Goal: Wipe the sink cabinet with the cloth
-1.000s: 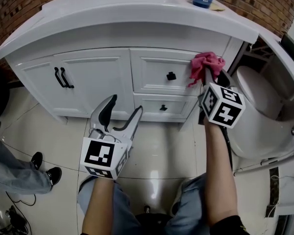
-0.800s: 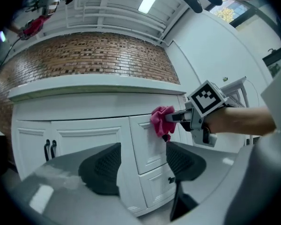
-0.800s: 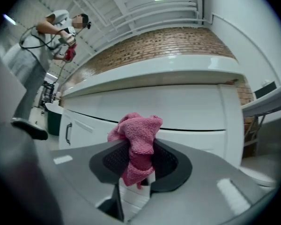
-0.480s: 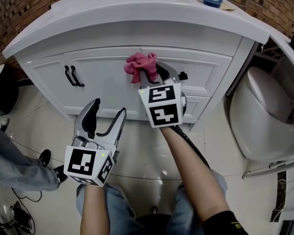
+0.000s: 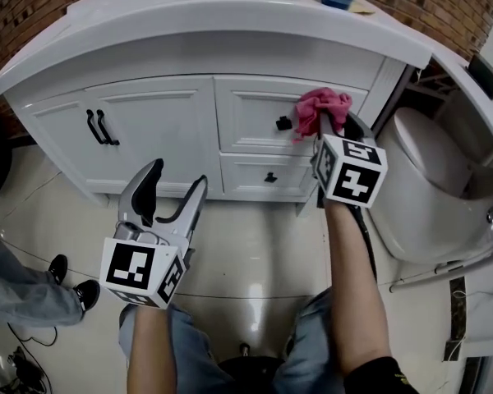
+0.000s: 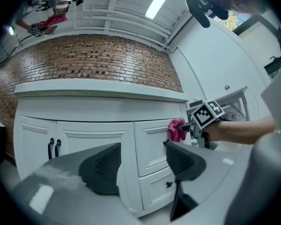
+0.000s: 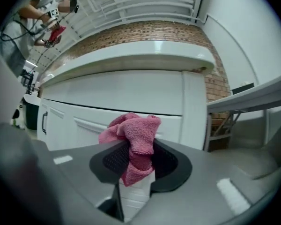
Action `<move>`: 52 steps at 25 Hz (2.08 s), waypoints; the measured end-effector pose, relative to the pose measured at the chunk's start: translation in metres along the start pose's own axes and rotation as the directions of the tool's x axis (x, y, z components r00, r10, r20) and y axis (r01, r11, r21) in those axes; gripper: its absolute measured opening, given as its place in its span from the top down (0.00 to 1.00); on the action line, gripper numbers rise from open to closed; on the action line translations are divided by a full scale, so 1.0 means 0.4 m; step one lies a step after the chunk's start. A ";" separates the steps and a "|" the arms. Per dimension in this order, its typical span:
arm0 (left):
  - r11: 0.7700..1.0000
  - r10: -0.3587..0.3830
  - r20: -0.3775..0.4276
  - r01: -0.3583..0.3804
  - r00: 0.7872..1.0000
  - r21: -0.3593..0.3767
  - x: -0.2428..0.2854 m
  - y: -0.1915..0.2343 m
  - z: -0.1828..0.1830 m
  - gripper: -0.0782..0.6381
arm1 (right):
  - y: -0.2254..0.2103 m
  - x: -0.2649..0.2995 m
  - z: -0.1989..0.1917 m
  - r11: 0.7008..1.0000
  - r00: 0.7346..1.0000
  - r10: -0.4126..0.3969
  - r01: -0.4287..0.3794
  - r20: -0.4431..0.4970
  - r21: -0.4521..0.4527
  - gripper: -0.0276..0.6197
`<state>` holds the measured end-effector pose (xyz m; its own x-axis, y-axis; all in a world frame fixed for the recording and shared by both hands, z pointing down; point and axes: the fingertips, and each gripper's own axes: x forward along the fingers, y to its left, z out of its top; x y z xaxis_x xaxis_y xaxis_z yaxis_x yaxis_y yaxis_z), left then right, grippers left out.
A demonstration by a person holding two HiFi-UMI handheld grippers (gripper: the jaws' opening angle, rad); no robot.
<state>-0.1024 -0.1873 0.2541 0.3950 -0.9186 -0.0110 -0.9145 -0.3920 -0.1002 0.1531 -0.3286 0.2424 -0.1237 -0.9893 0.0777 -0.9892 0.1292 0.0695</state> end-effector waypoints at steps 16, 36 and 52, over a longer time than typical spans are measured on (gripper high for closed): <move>1.000 0.017 -0.008 -0.017 1.000 -0.004 0.017 0.002 -0.007 0.46 | 0.071 -0.028 0.028 0.994 0.993 0.108 -0.108 0.048 0.001 0.77; 0.997 0.080 -0.022 -0.080 0.997 -0.003 -0.039 0.067 -0.010 0.46 | 0.351 0.048 -0.017 0.904 0.982 0.183 -0.183 -0.038 -0.385 0.77; 0.999 0.029 0.000 -0.029 1.000 -0.024 0.007 0.000 -0.001 0.46 | -0.127 -0.025 -0.049 0.963 0.986 -0.144 0.120 -0.084 -0.240 0.77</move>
<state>-0.1012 -0.1899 0.2545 0.3682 -0.9297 -0.0136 -0.9274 -0.3662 -0.0761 0.2062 -0.3240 0.2575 0.0271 -0.9883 0.1503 -0.9489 0.0219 0.3148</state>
